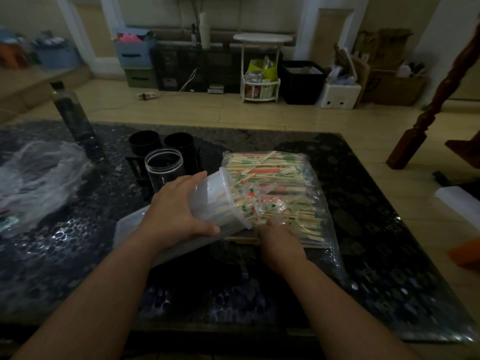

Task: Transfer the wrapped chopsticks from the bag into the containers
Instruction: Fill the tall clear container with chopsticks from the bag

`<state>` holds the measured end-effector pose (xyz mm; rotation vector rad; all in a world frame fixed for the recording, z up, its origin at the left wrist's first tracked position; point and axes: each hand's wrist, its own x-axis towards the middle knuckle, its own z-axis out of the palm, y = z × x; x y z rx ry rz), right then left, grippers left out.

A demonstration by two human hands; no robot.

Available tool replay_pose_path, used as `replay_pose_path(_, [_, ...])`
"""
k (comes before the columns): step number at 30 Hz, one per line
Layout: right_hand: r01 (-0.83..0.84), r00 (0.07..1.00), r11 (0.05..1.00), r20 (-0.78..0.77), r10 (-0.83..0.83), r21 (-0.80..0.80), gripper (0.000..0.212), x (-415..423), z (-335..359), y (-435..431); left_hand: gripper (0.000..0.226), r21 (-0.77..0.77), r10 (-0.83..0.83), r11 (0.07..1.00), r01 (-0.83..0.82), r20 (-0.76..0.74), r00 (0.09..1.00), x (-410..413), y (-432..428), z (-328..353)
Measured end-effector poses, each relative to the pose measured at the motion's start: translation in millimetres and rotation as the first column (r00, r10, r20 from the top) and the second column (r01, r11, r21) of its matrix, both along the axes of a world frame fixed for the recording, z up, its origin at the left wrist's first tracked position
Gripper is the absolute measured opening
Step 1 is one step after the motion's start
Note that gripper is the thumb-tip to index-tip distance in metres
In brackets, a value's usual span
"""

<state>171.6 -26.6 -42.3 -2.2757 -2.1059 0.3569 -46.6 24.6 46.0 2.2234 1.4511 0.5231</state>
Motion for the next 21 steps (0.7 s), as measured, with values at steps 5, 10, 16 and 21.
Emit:
replay_pose_path(5, [-0.019,0.995,0.999,0.100,0.023,-0.045,0.034,1,1,-3,0.129,0.016,0.002,1.000,-0.002,0.005,1.000,1,0,-2])
replay_pose_path(10, [-0.034,0.999,0.998,0.023,0.036,-0.060,0.028,4,-3,-1,0.130,0.028,0.004,1.000,-0.004,-0.006,1.000,1,1,-3])
replay_pose_path(16, [-0.084,0.985,0.996,0.149,0.088,-0.028,0.042,0,-2,-15,0.130,0.035,0.003,0.999,-0.003,-0.002,1.000,1,0,-3])
replay_pose_path(21, [-0.015,0.999,1.000,0.033,0.016,-0.020,0.030,1,26,-20,0.130,0.021,0.007,1.000,-0.007,0.010,1.000,0,1,-3])
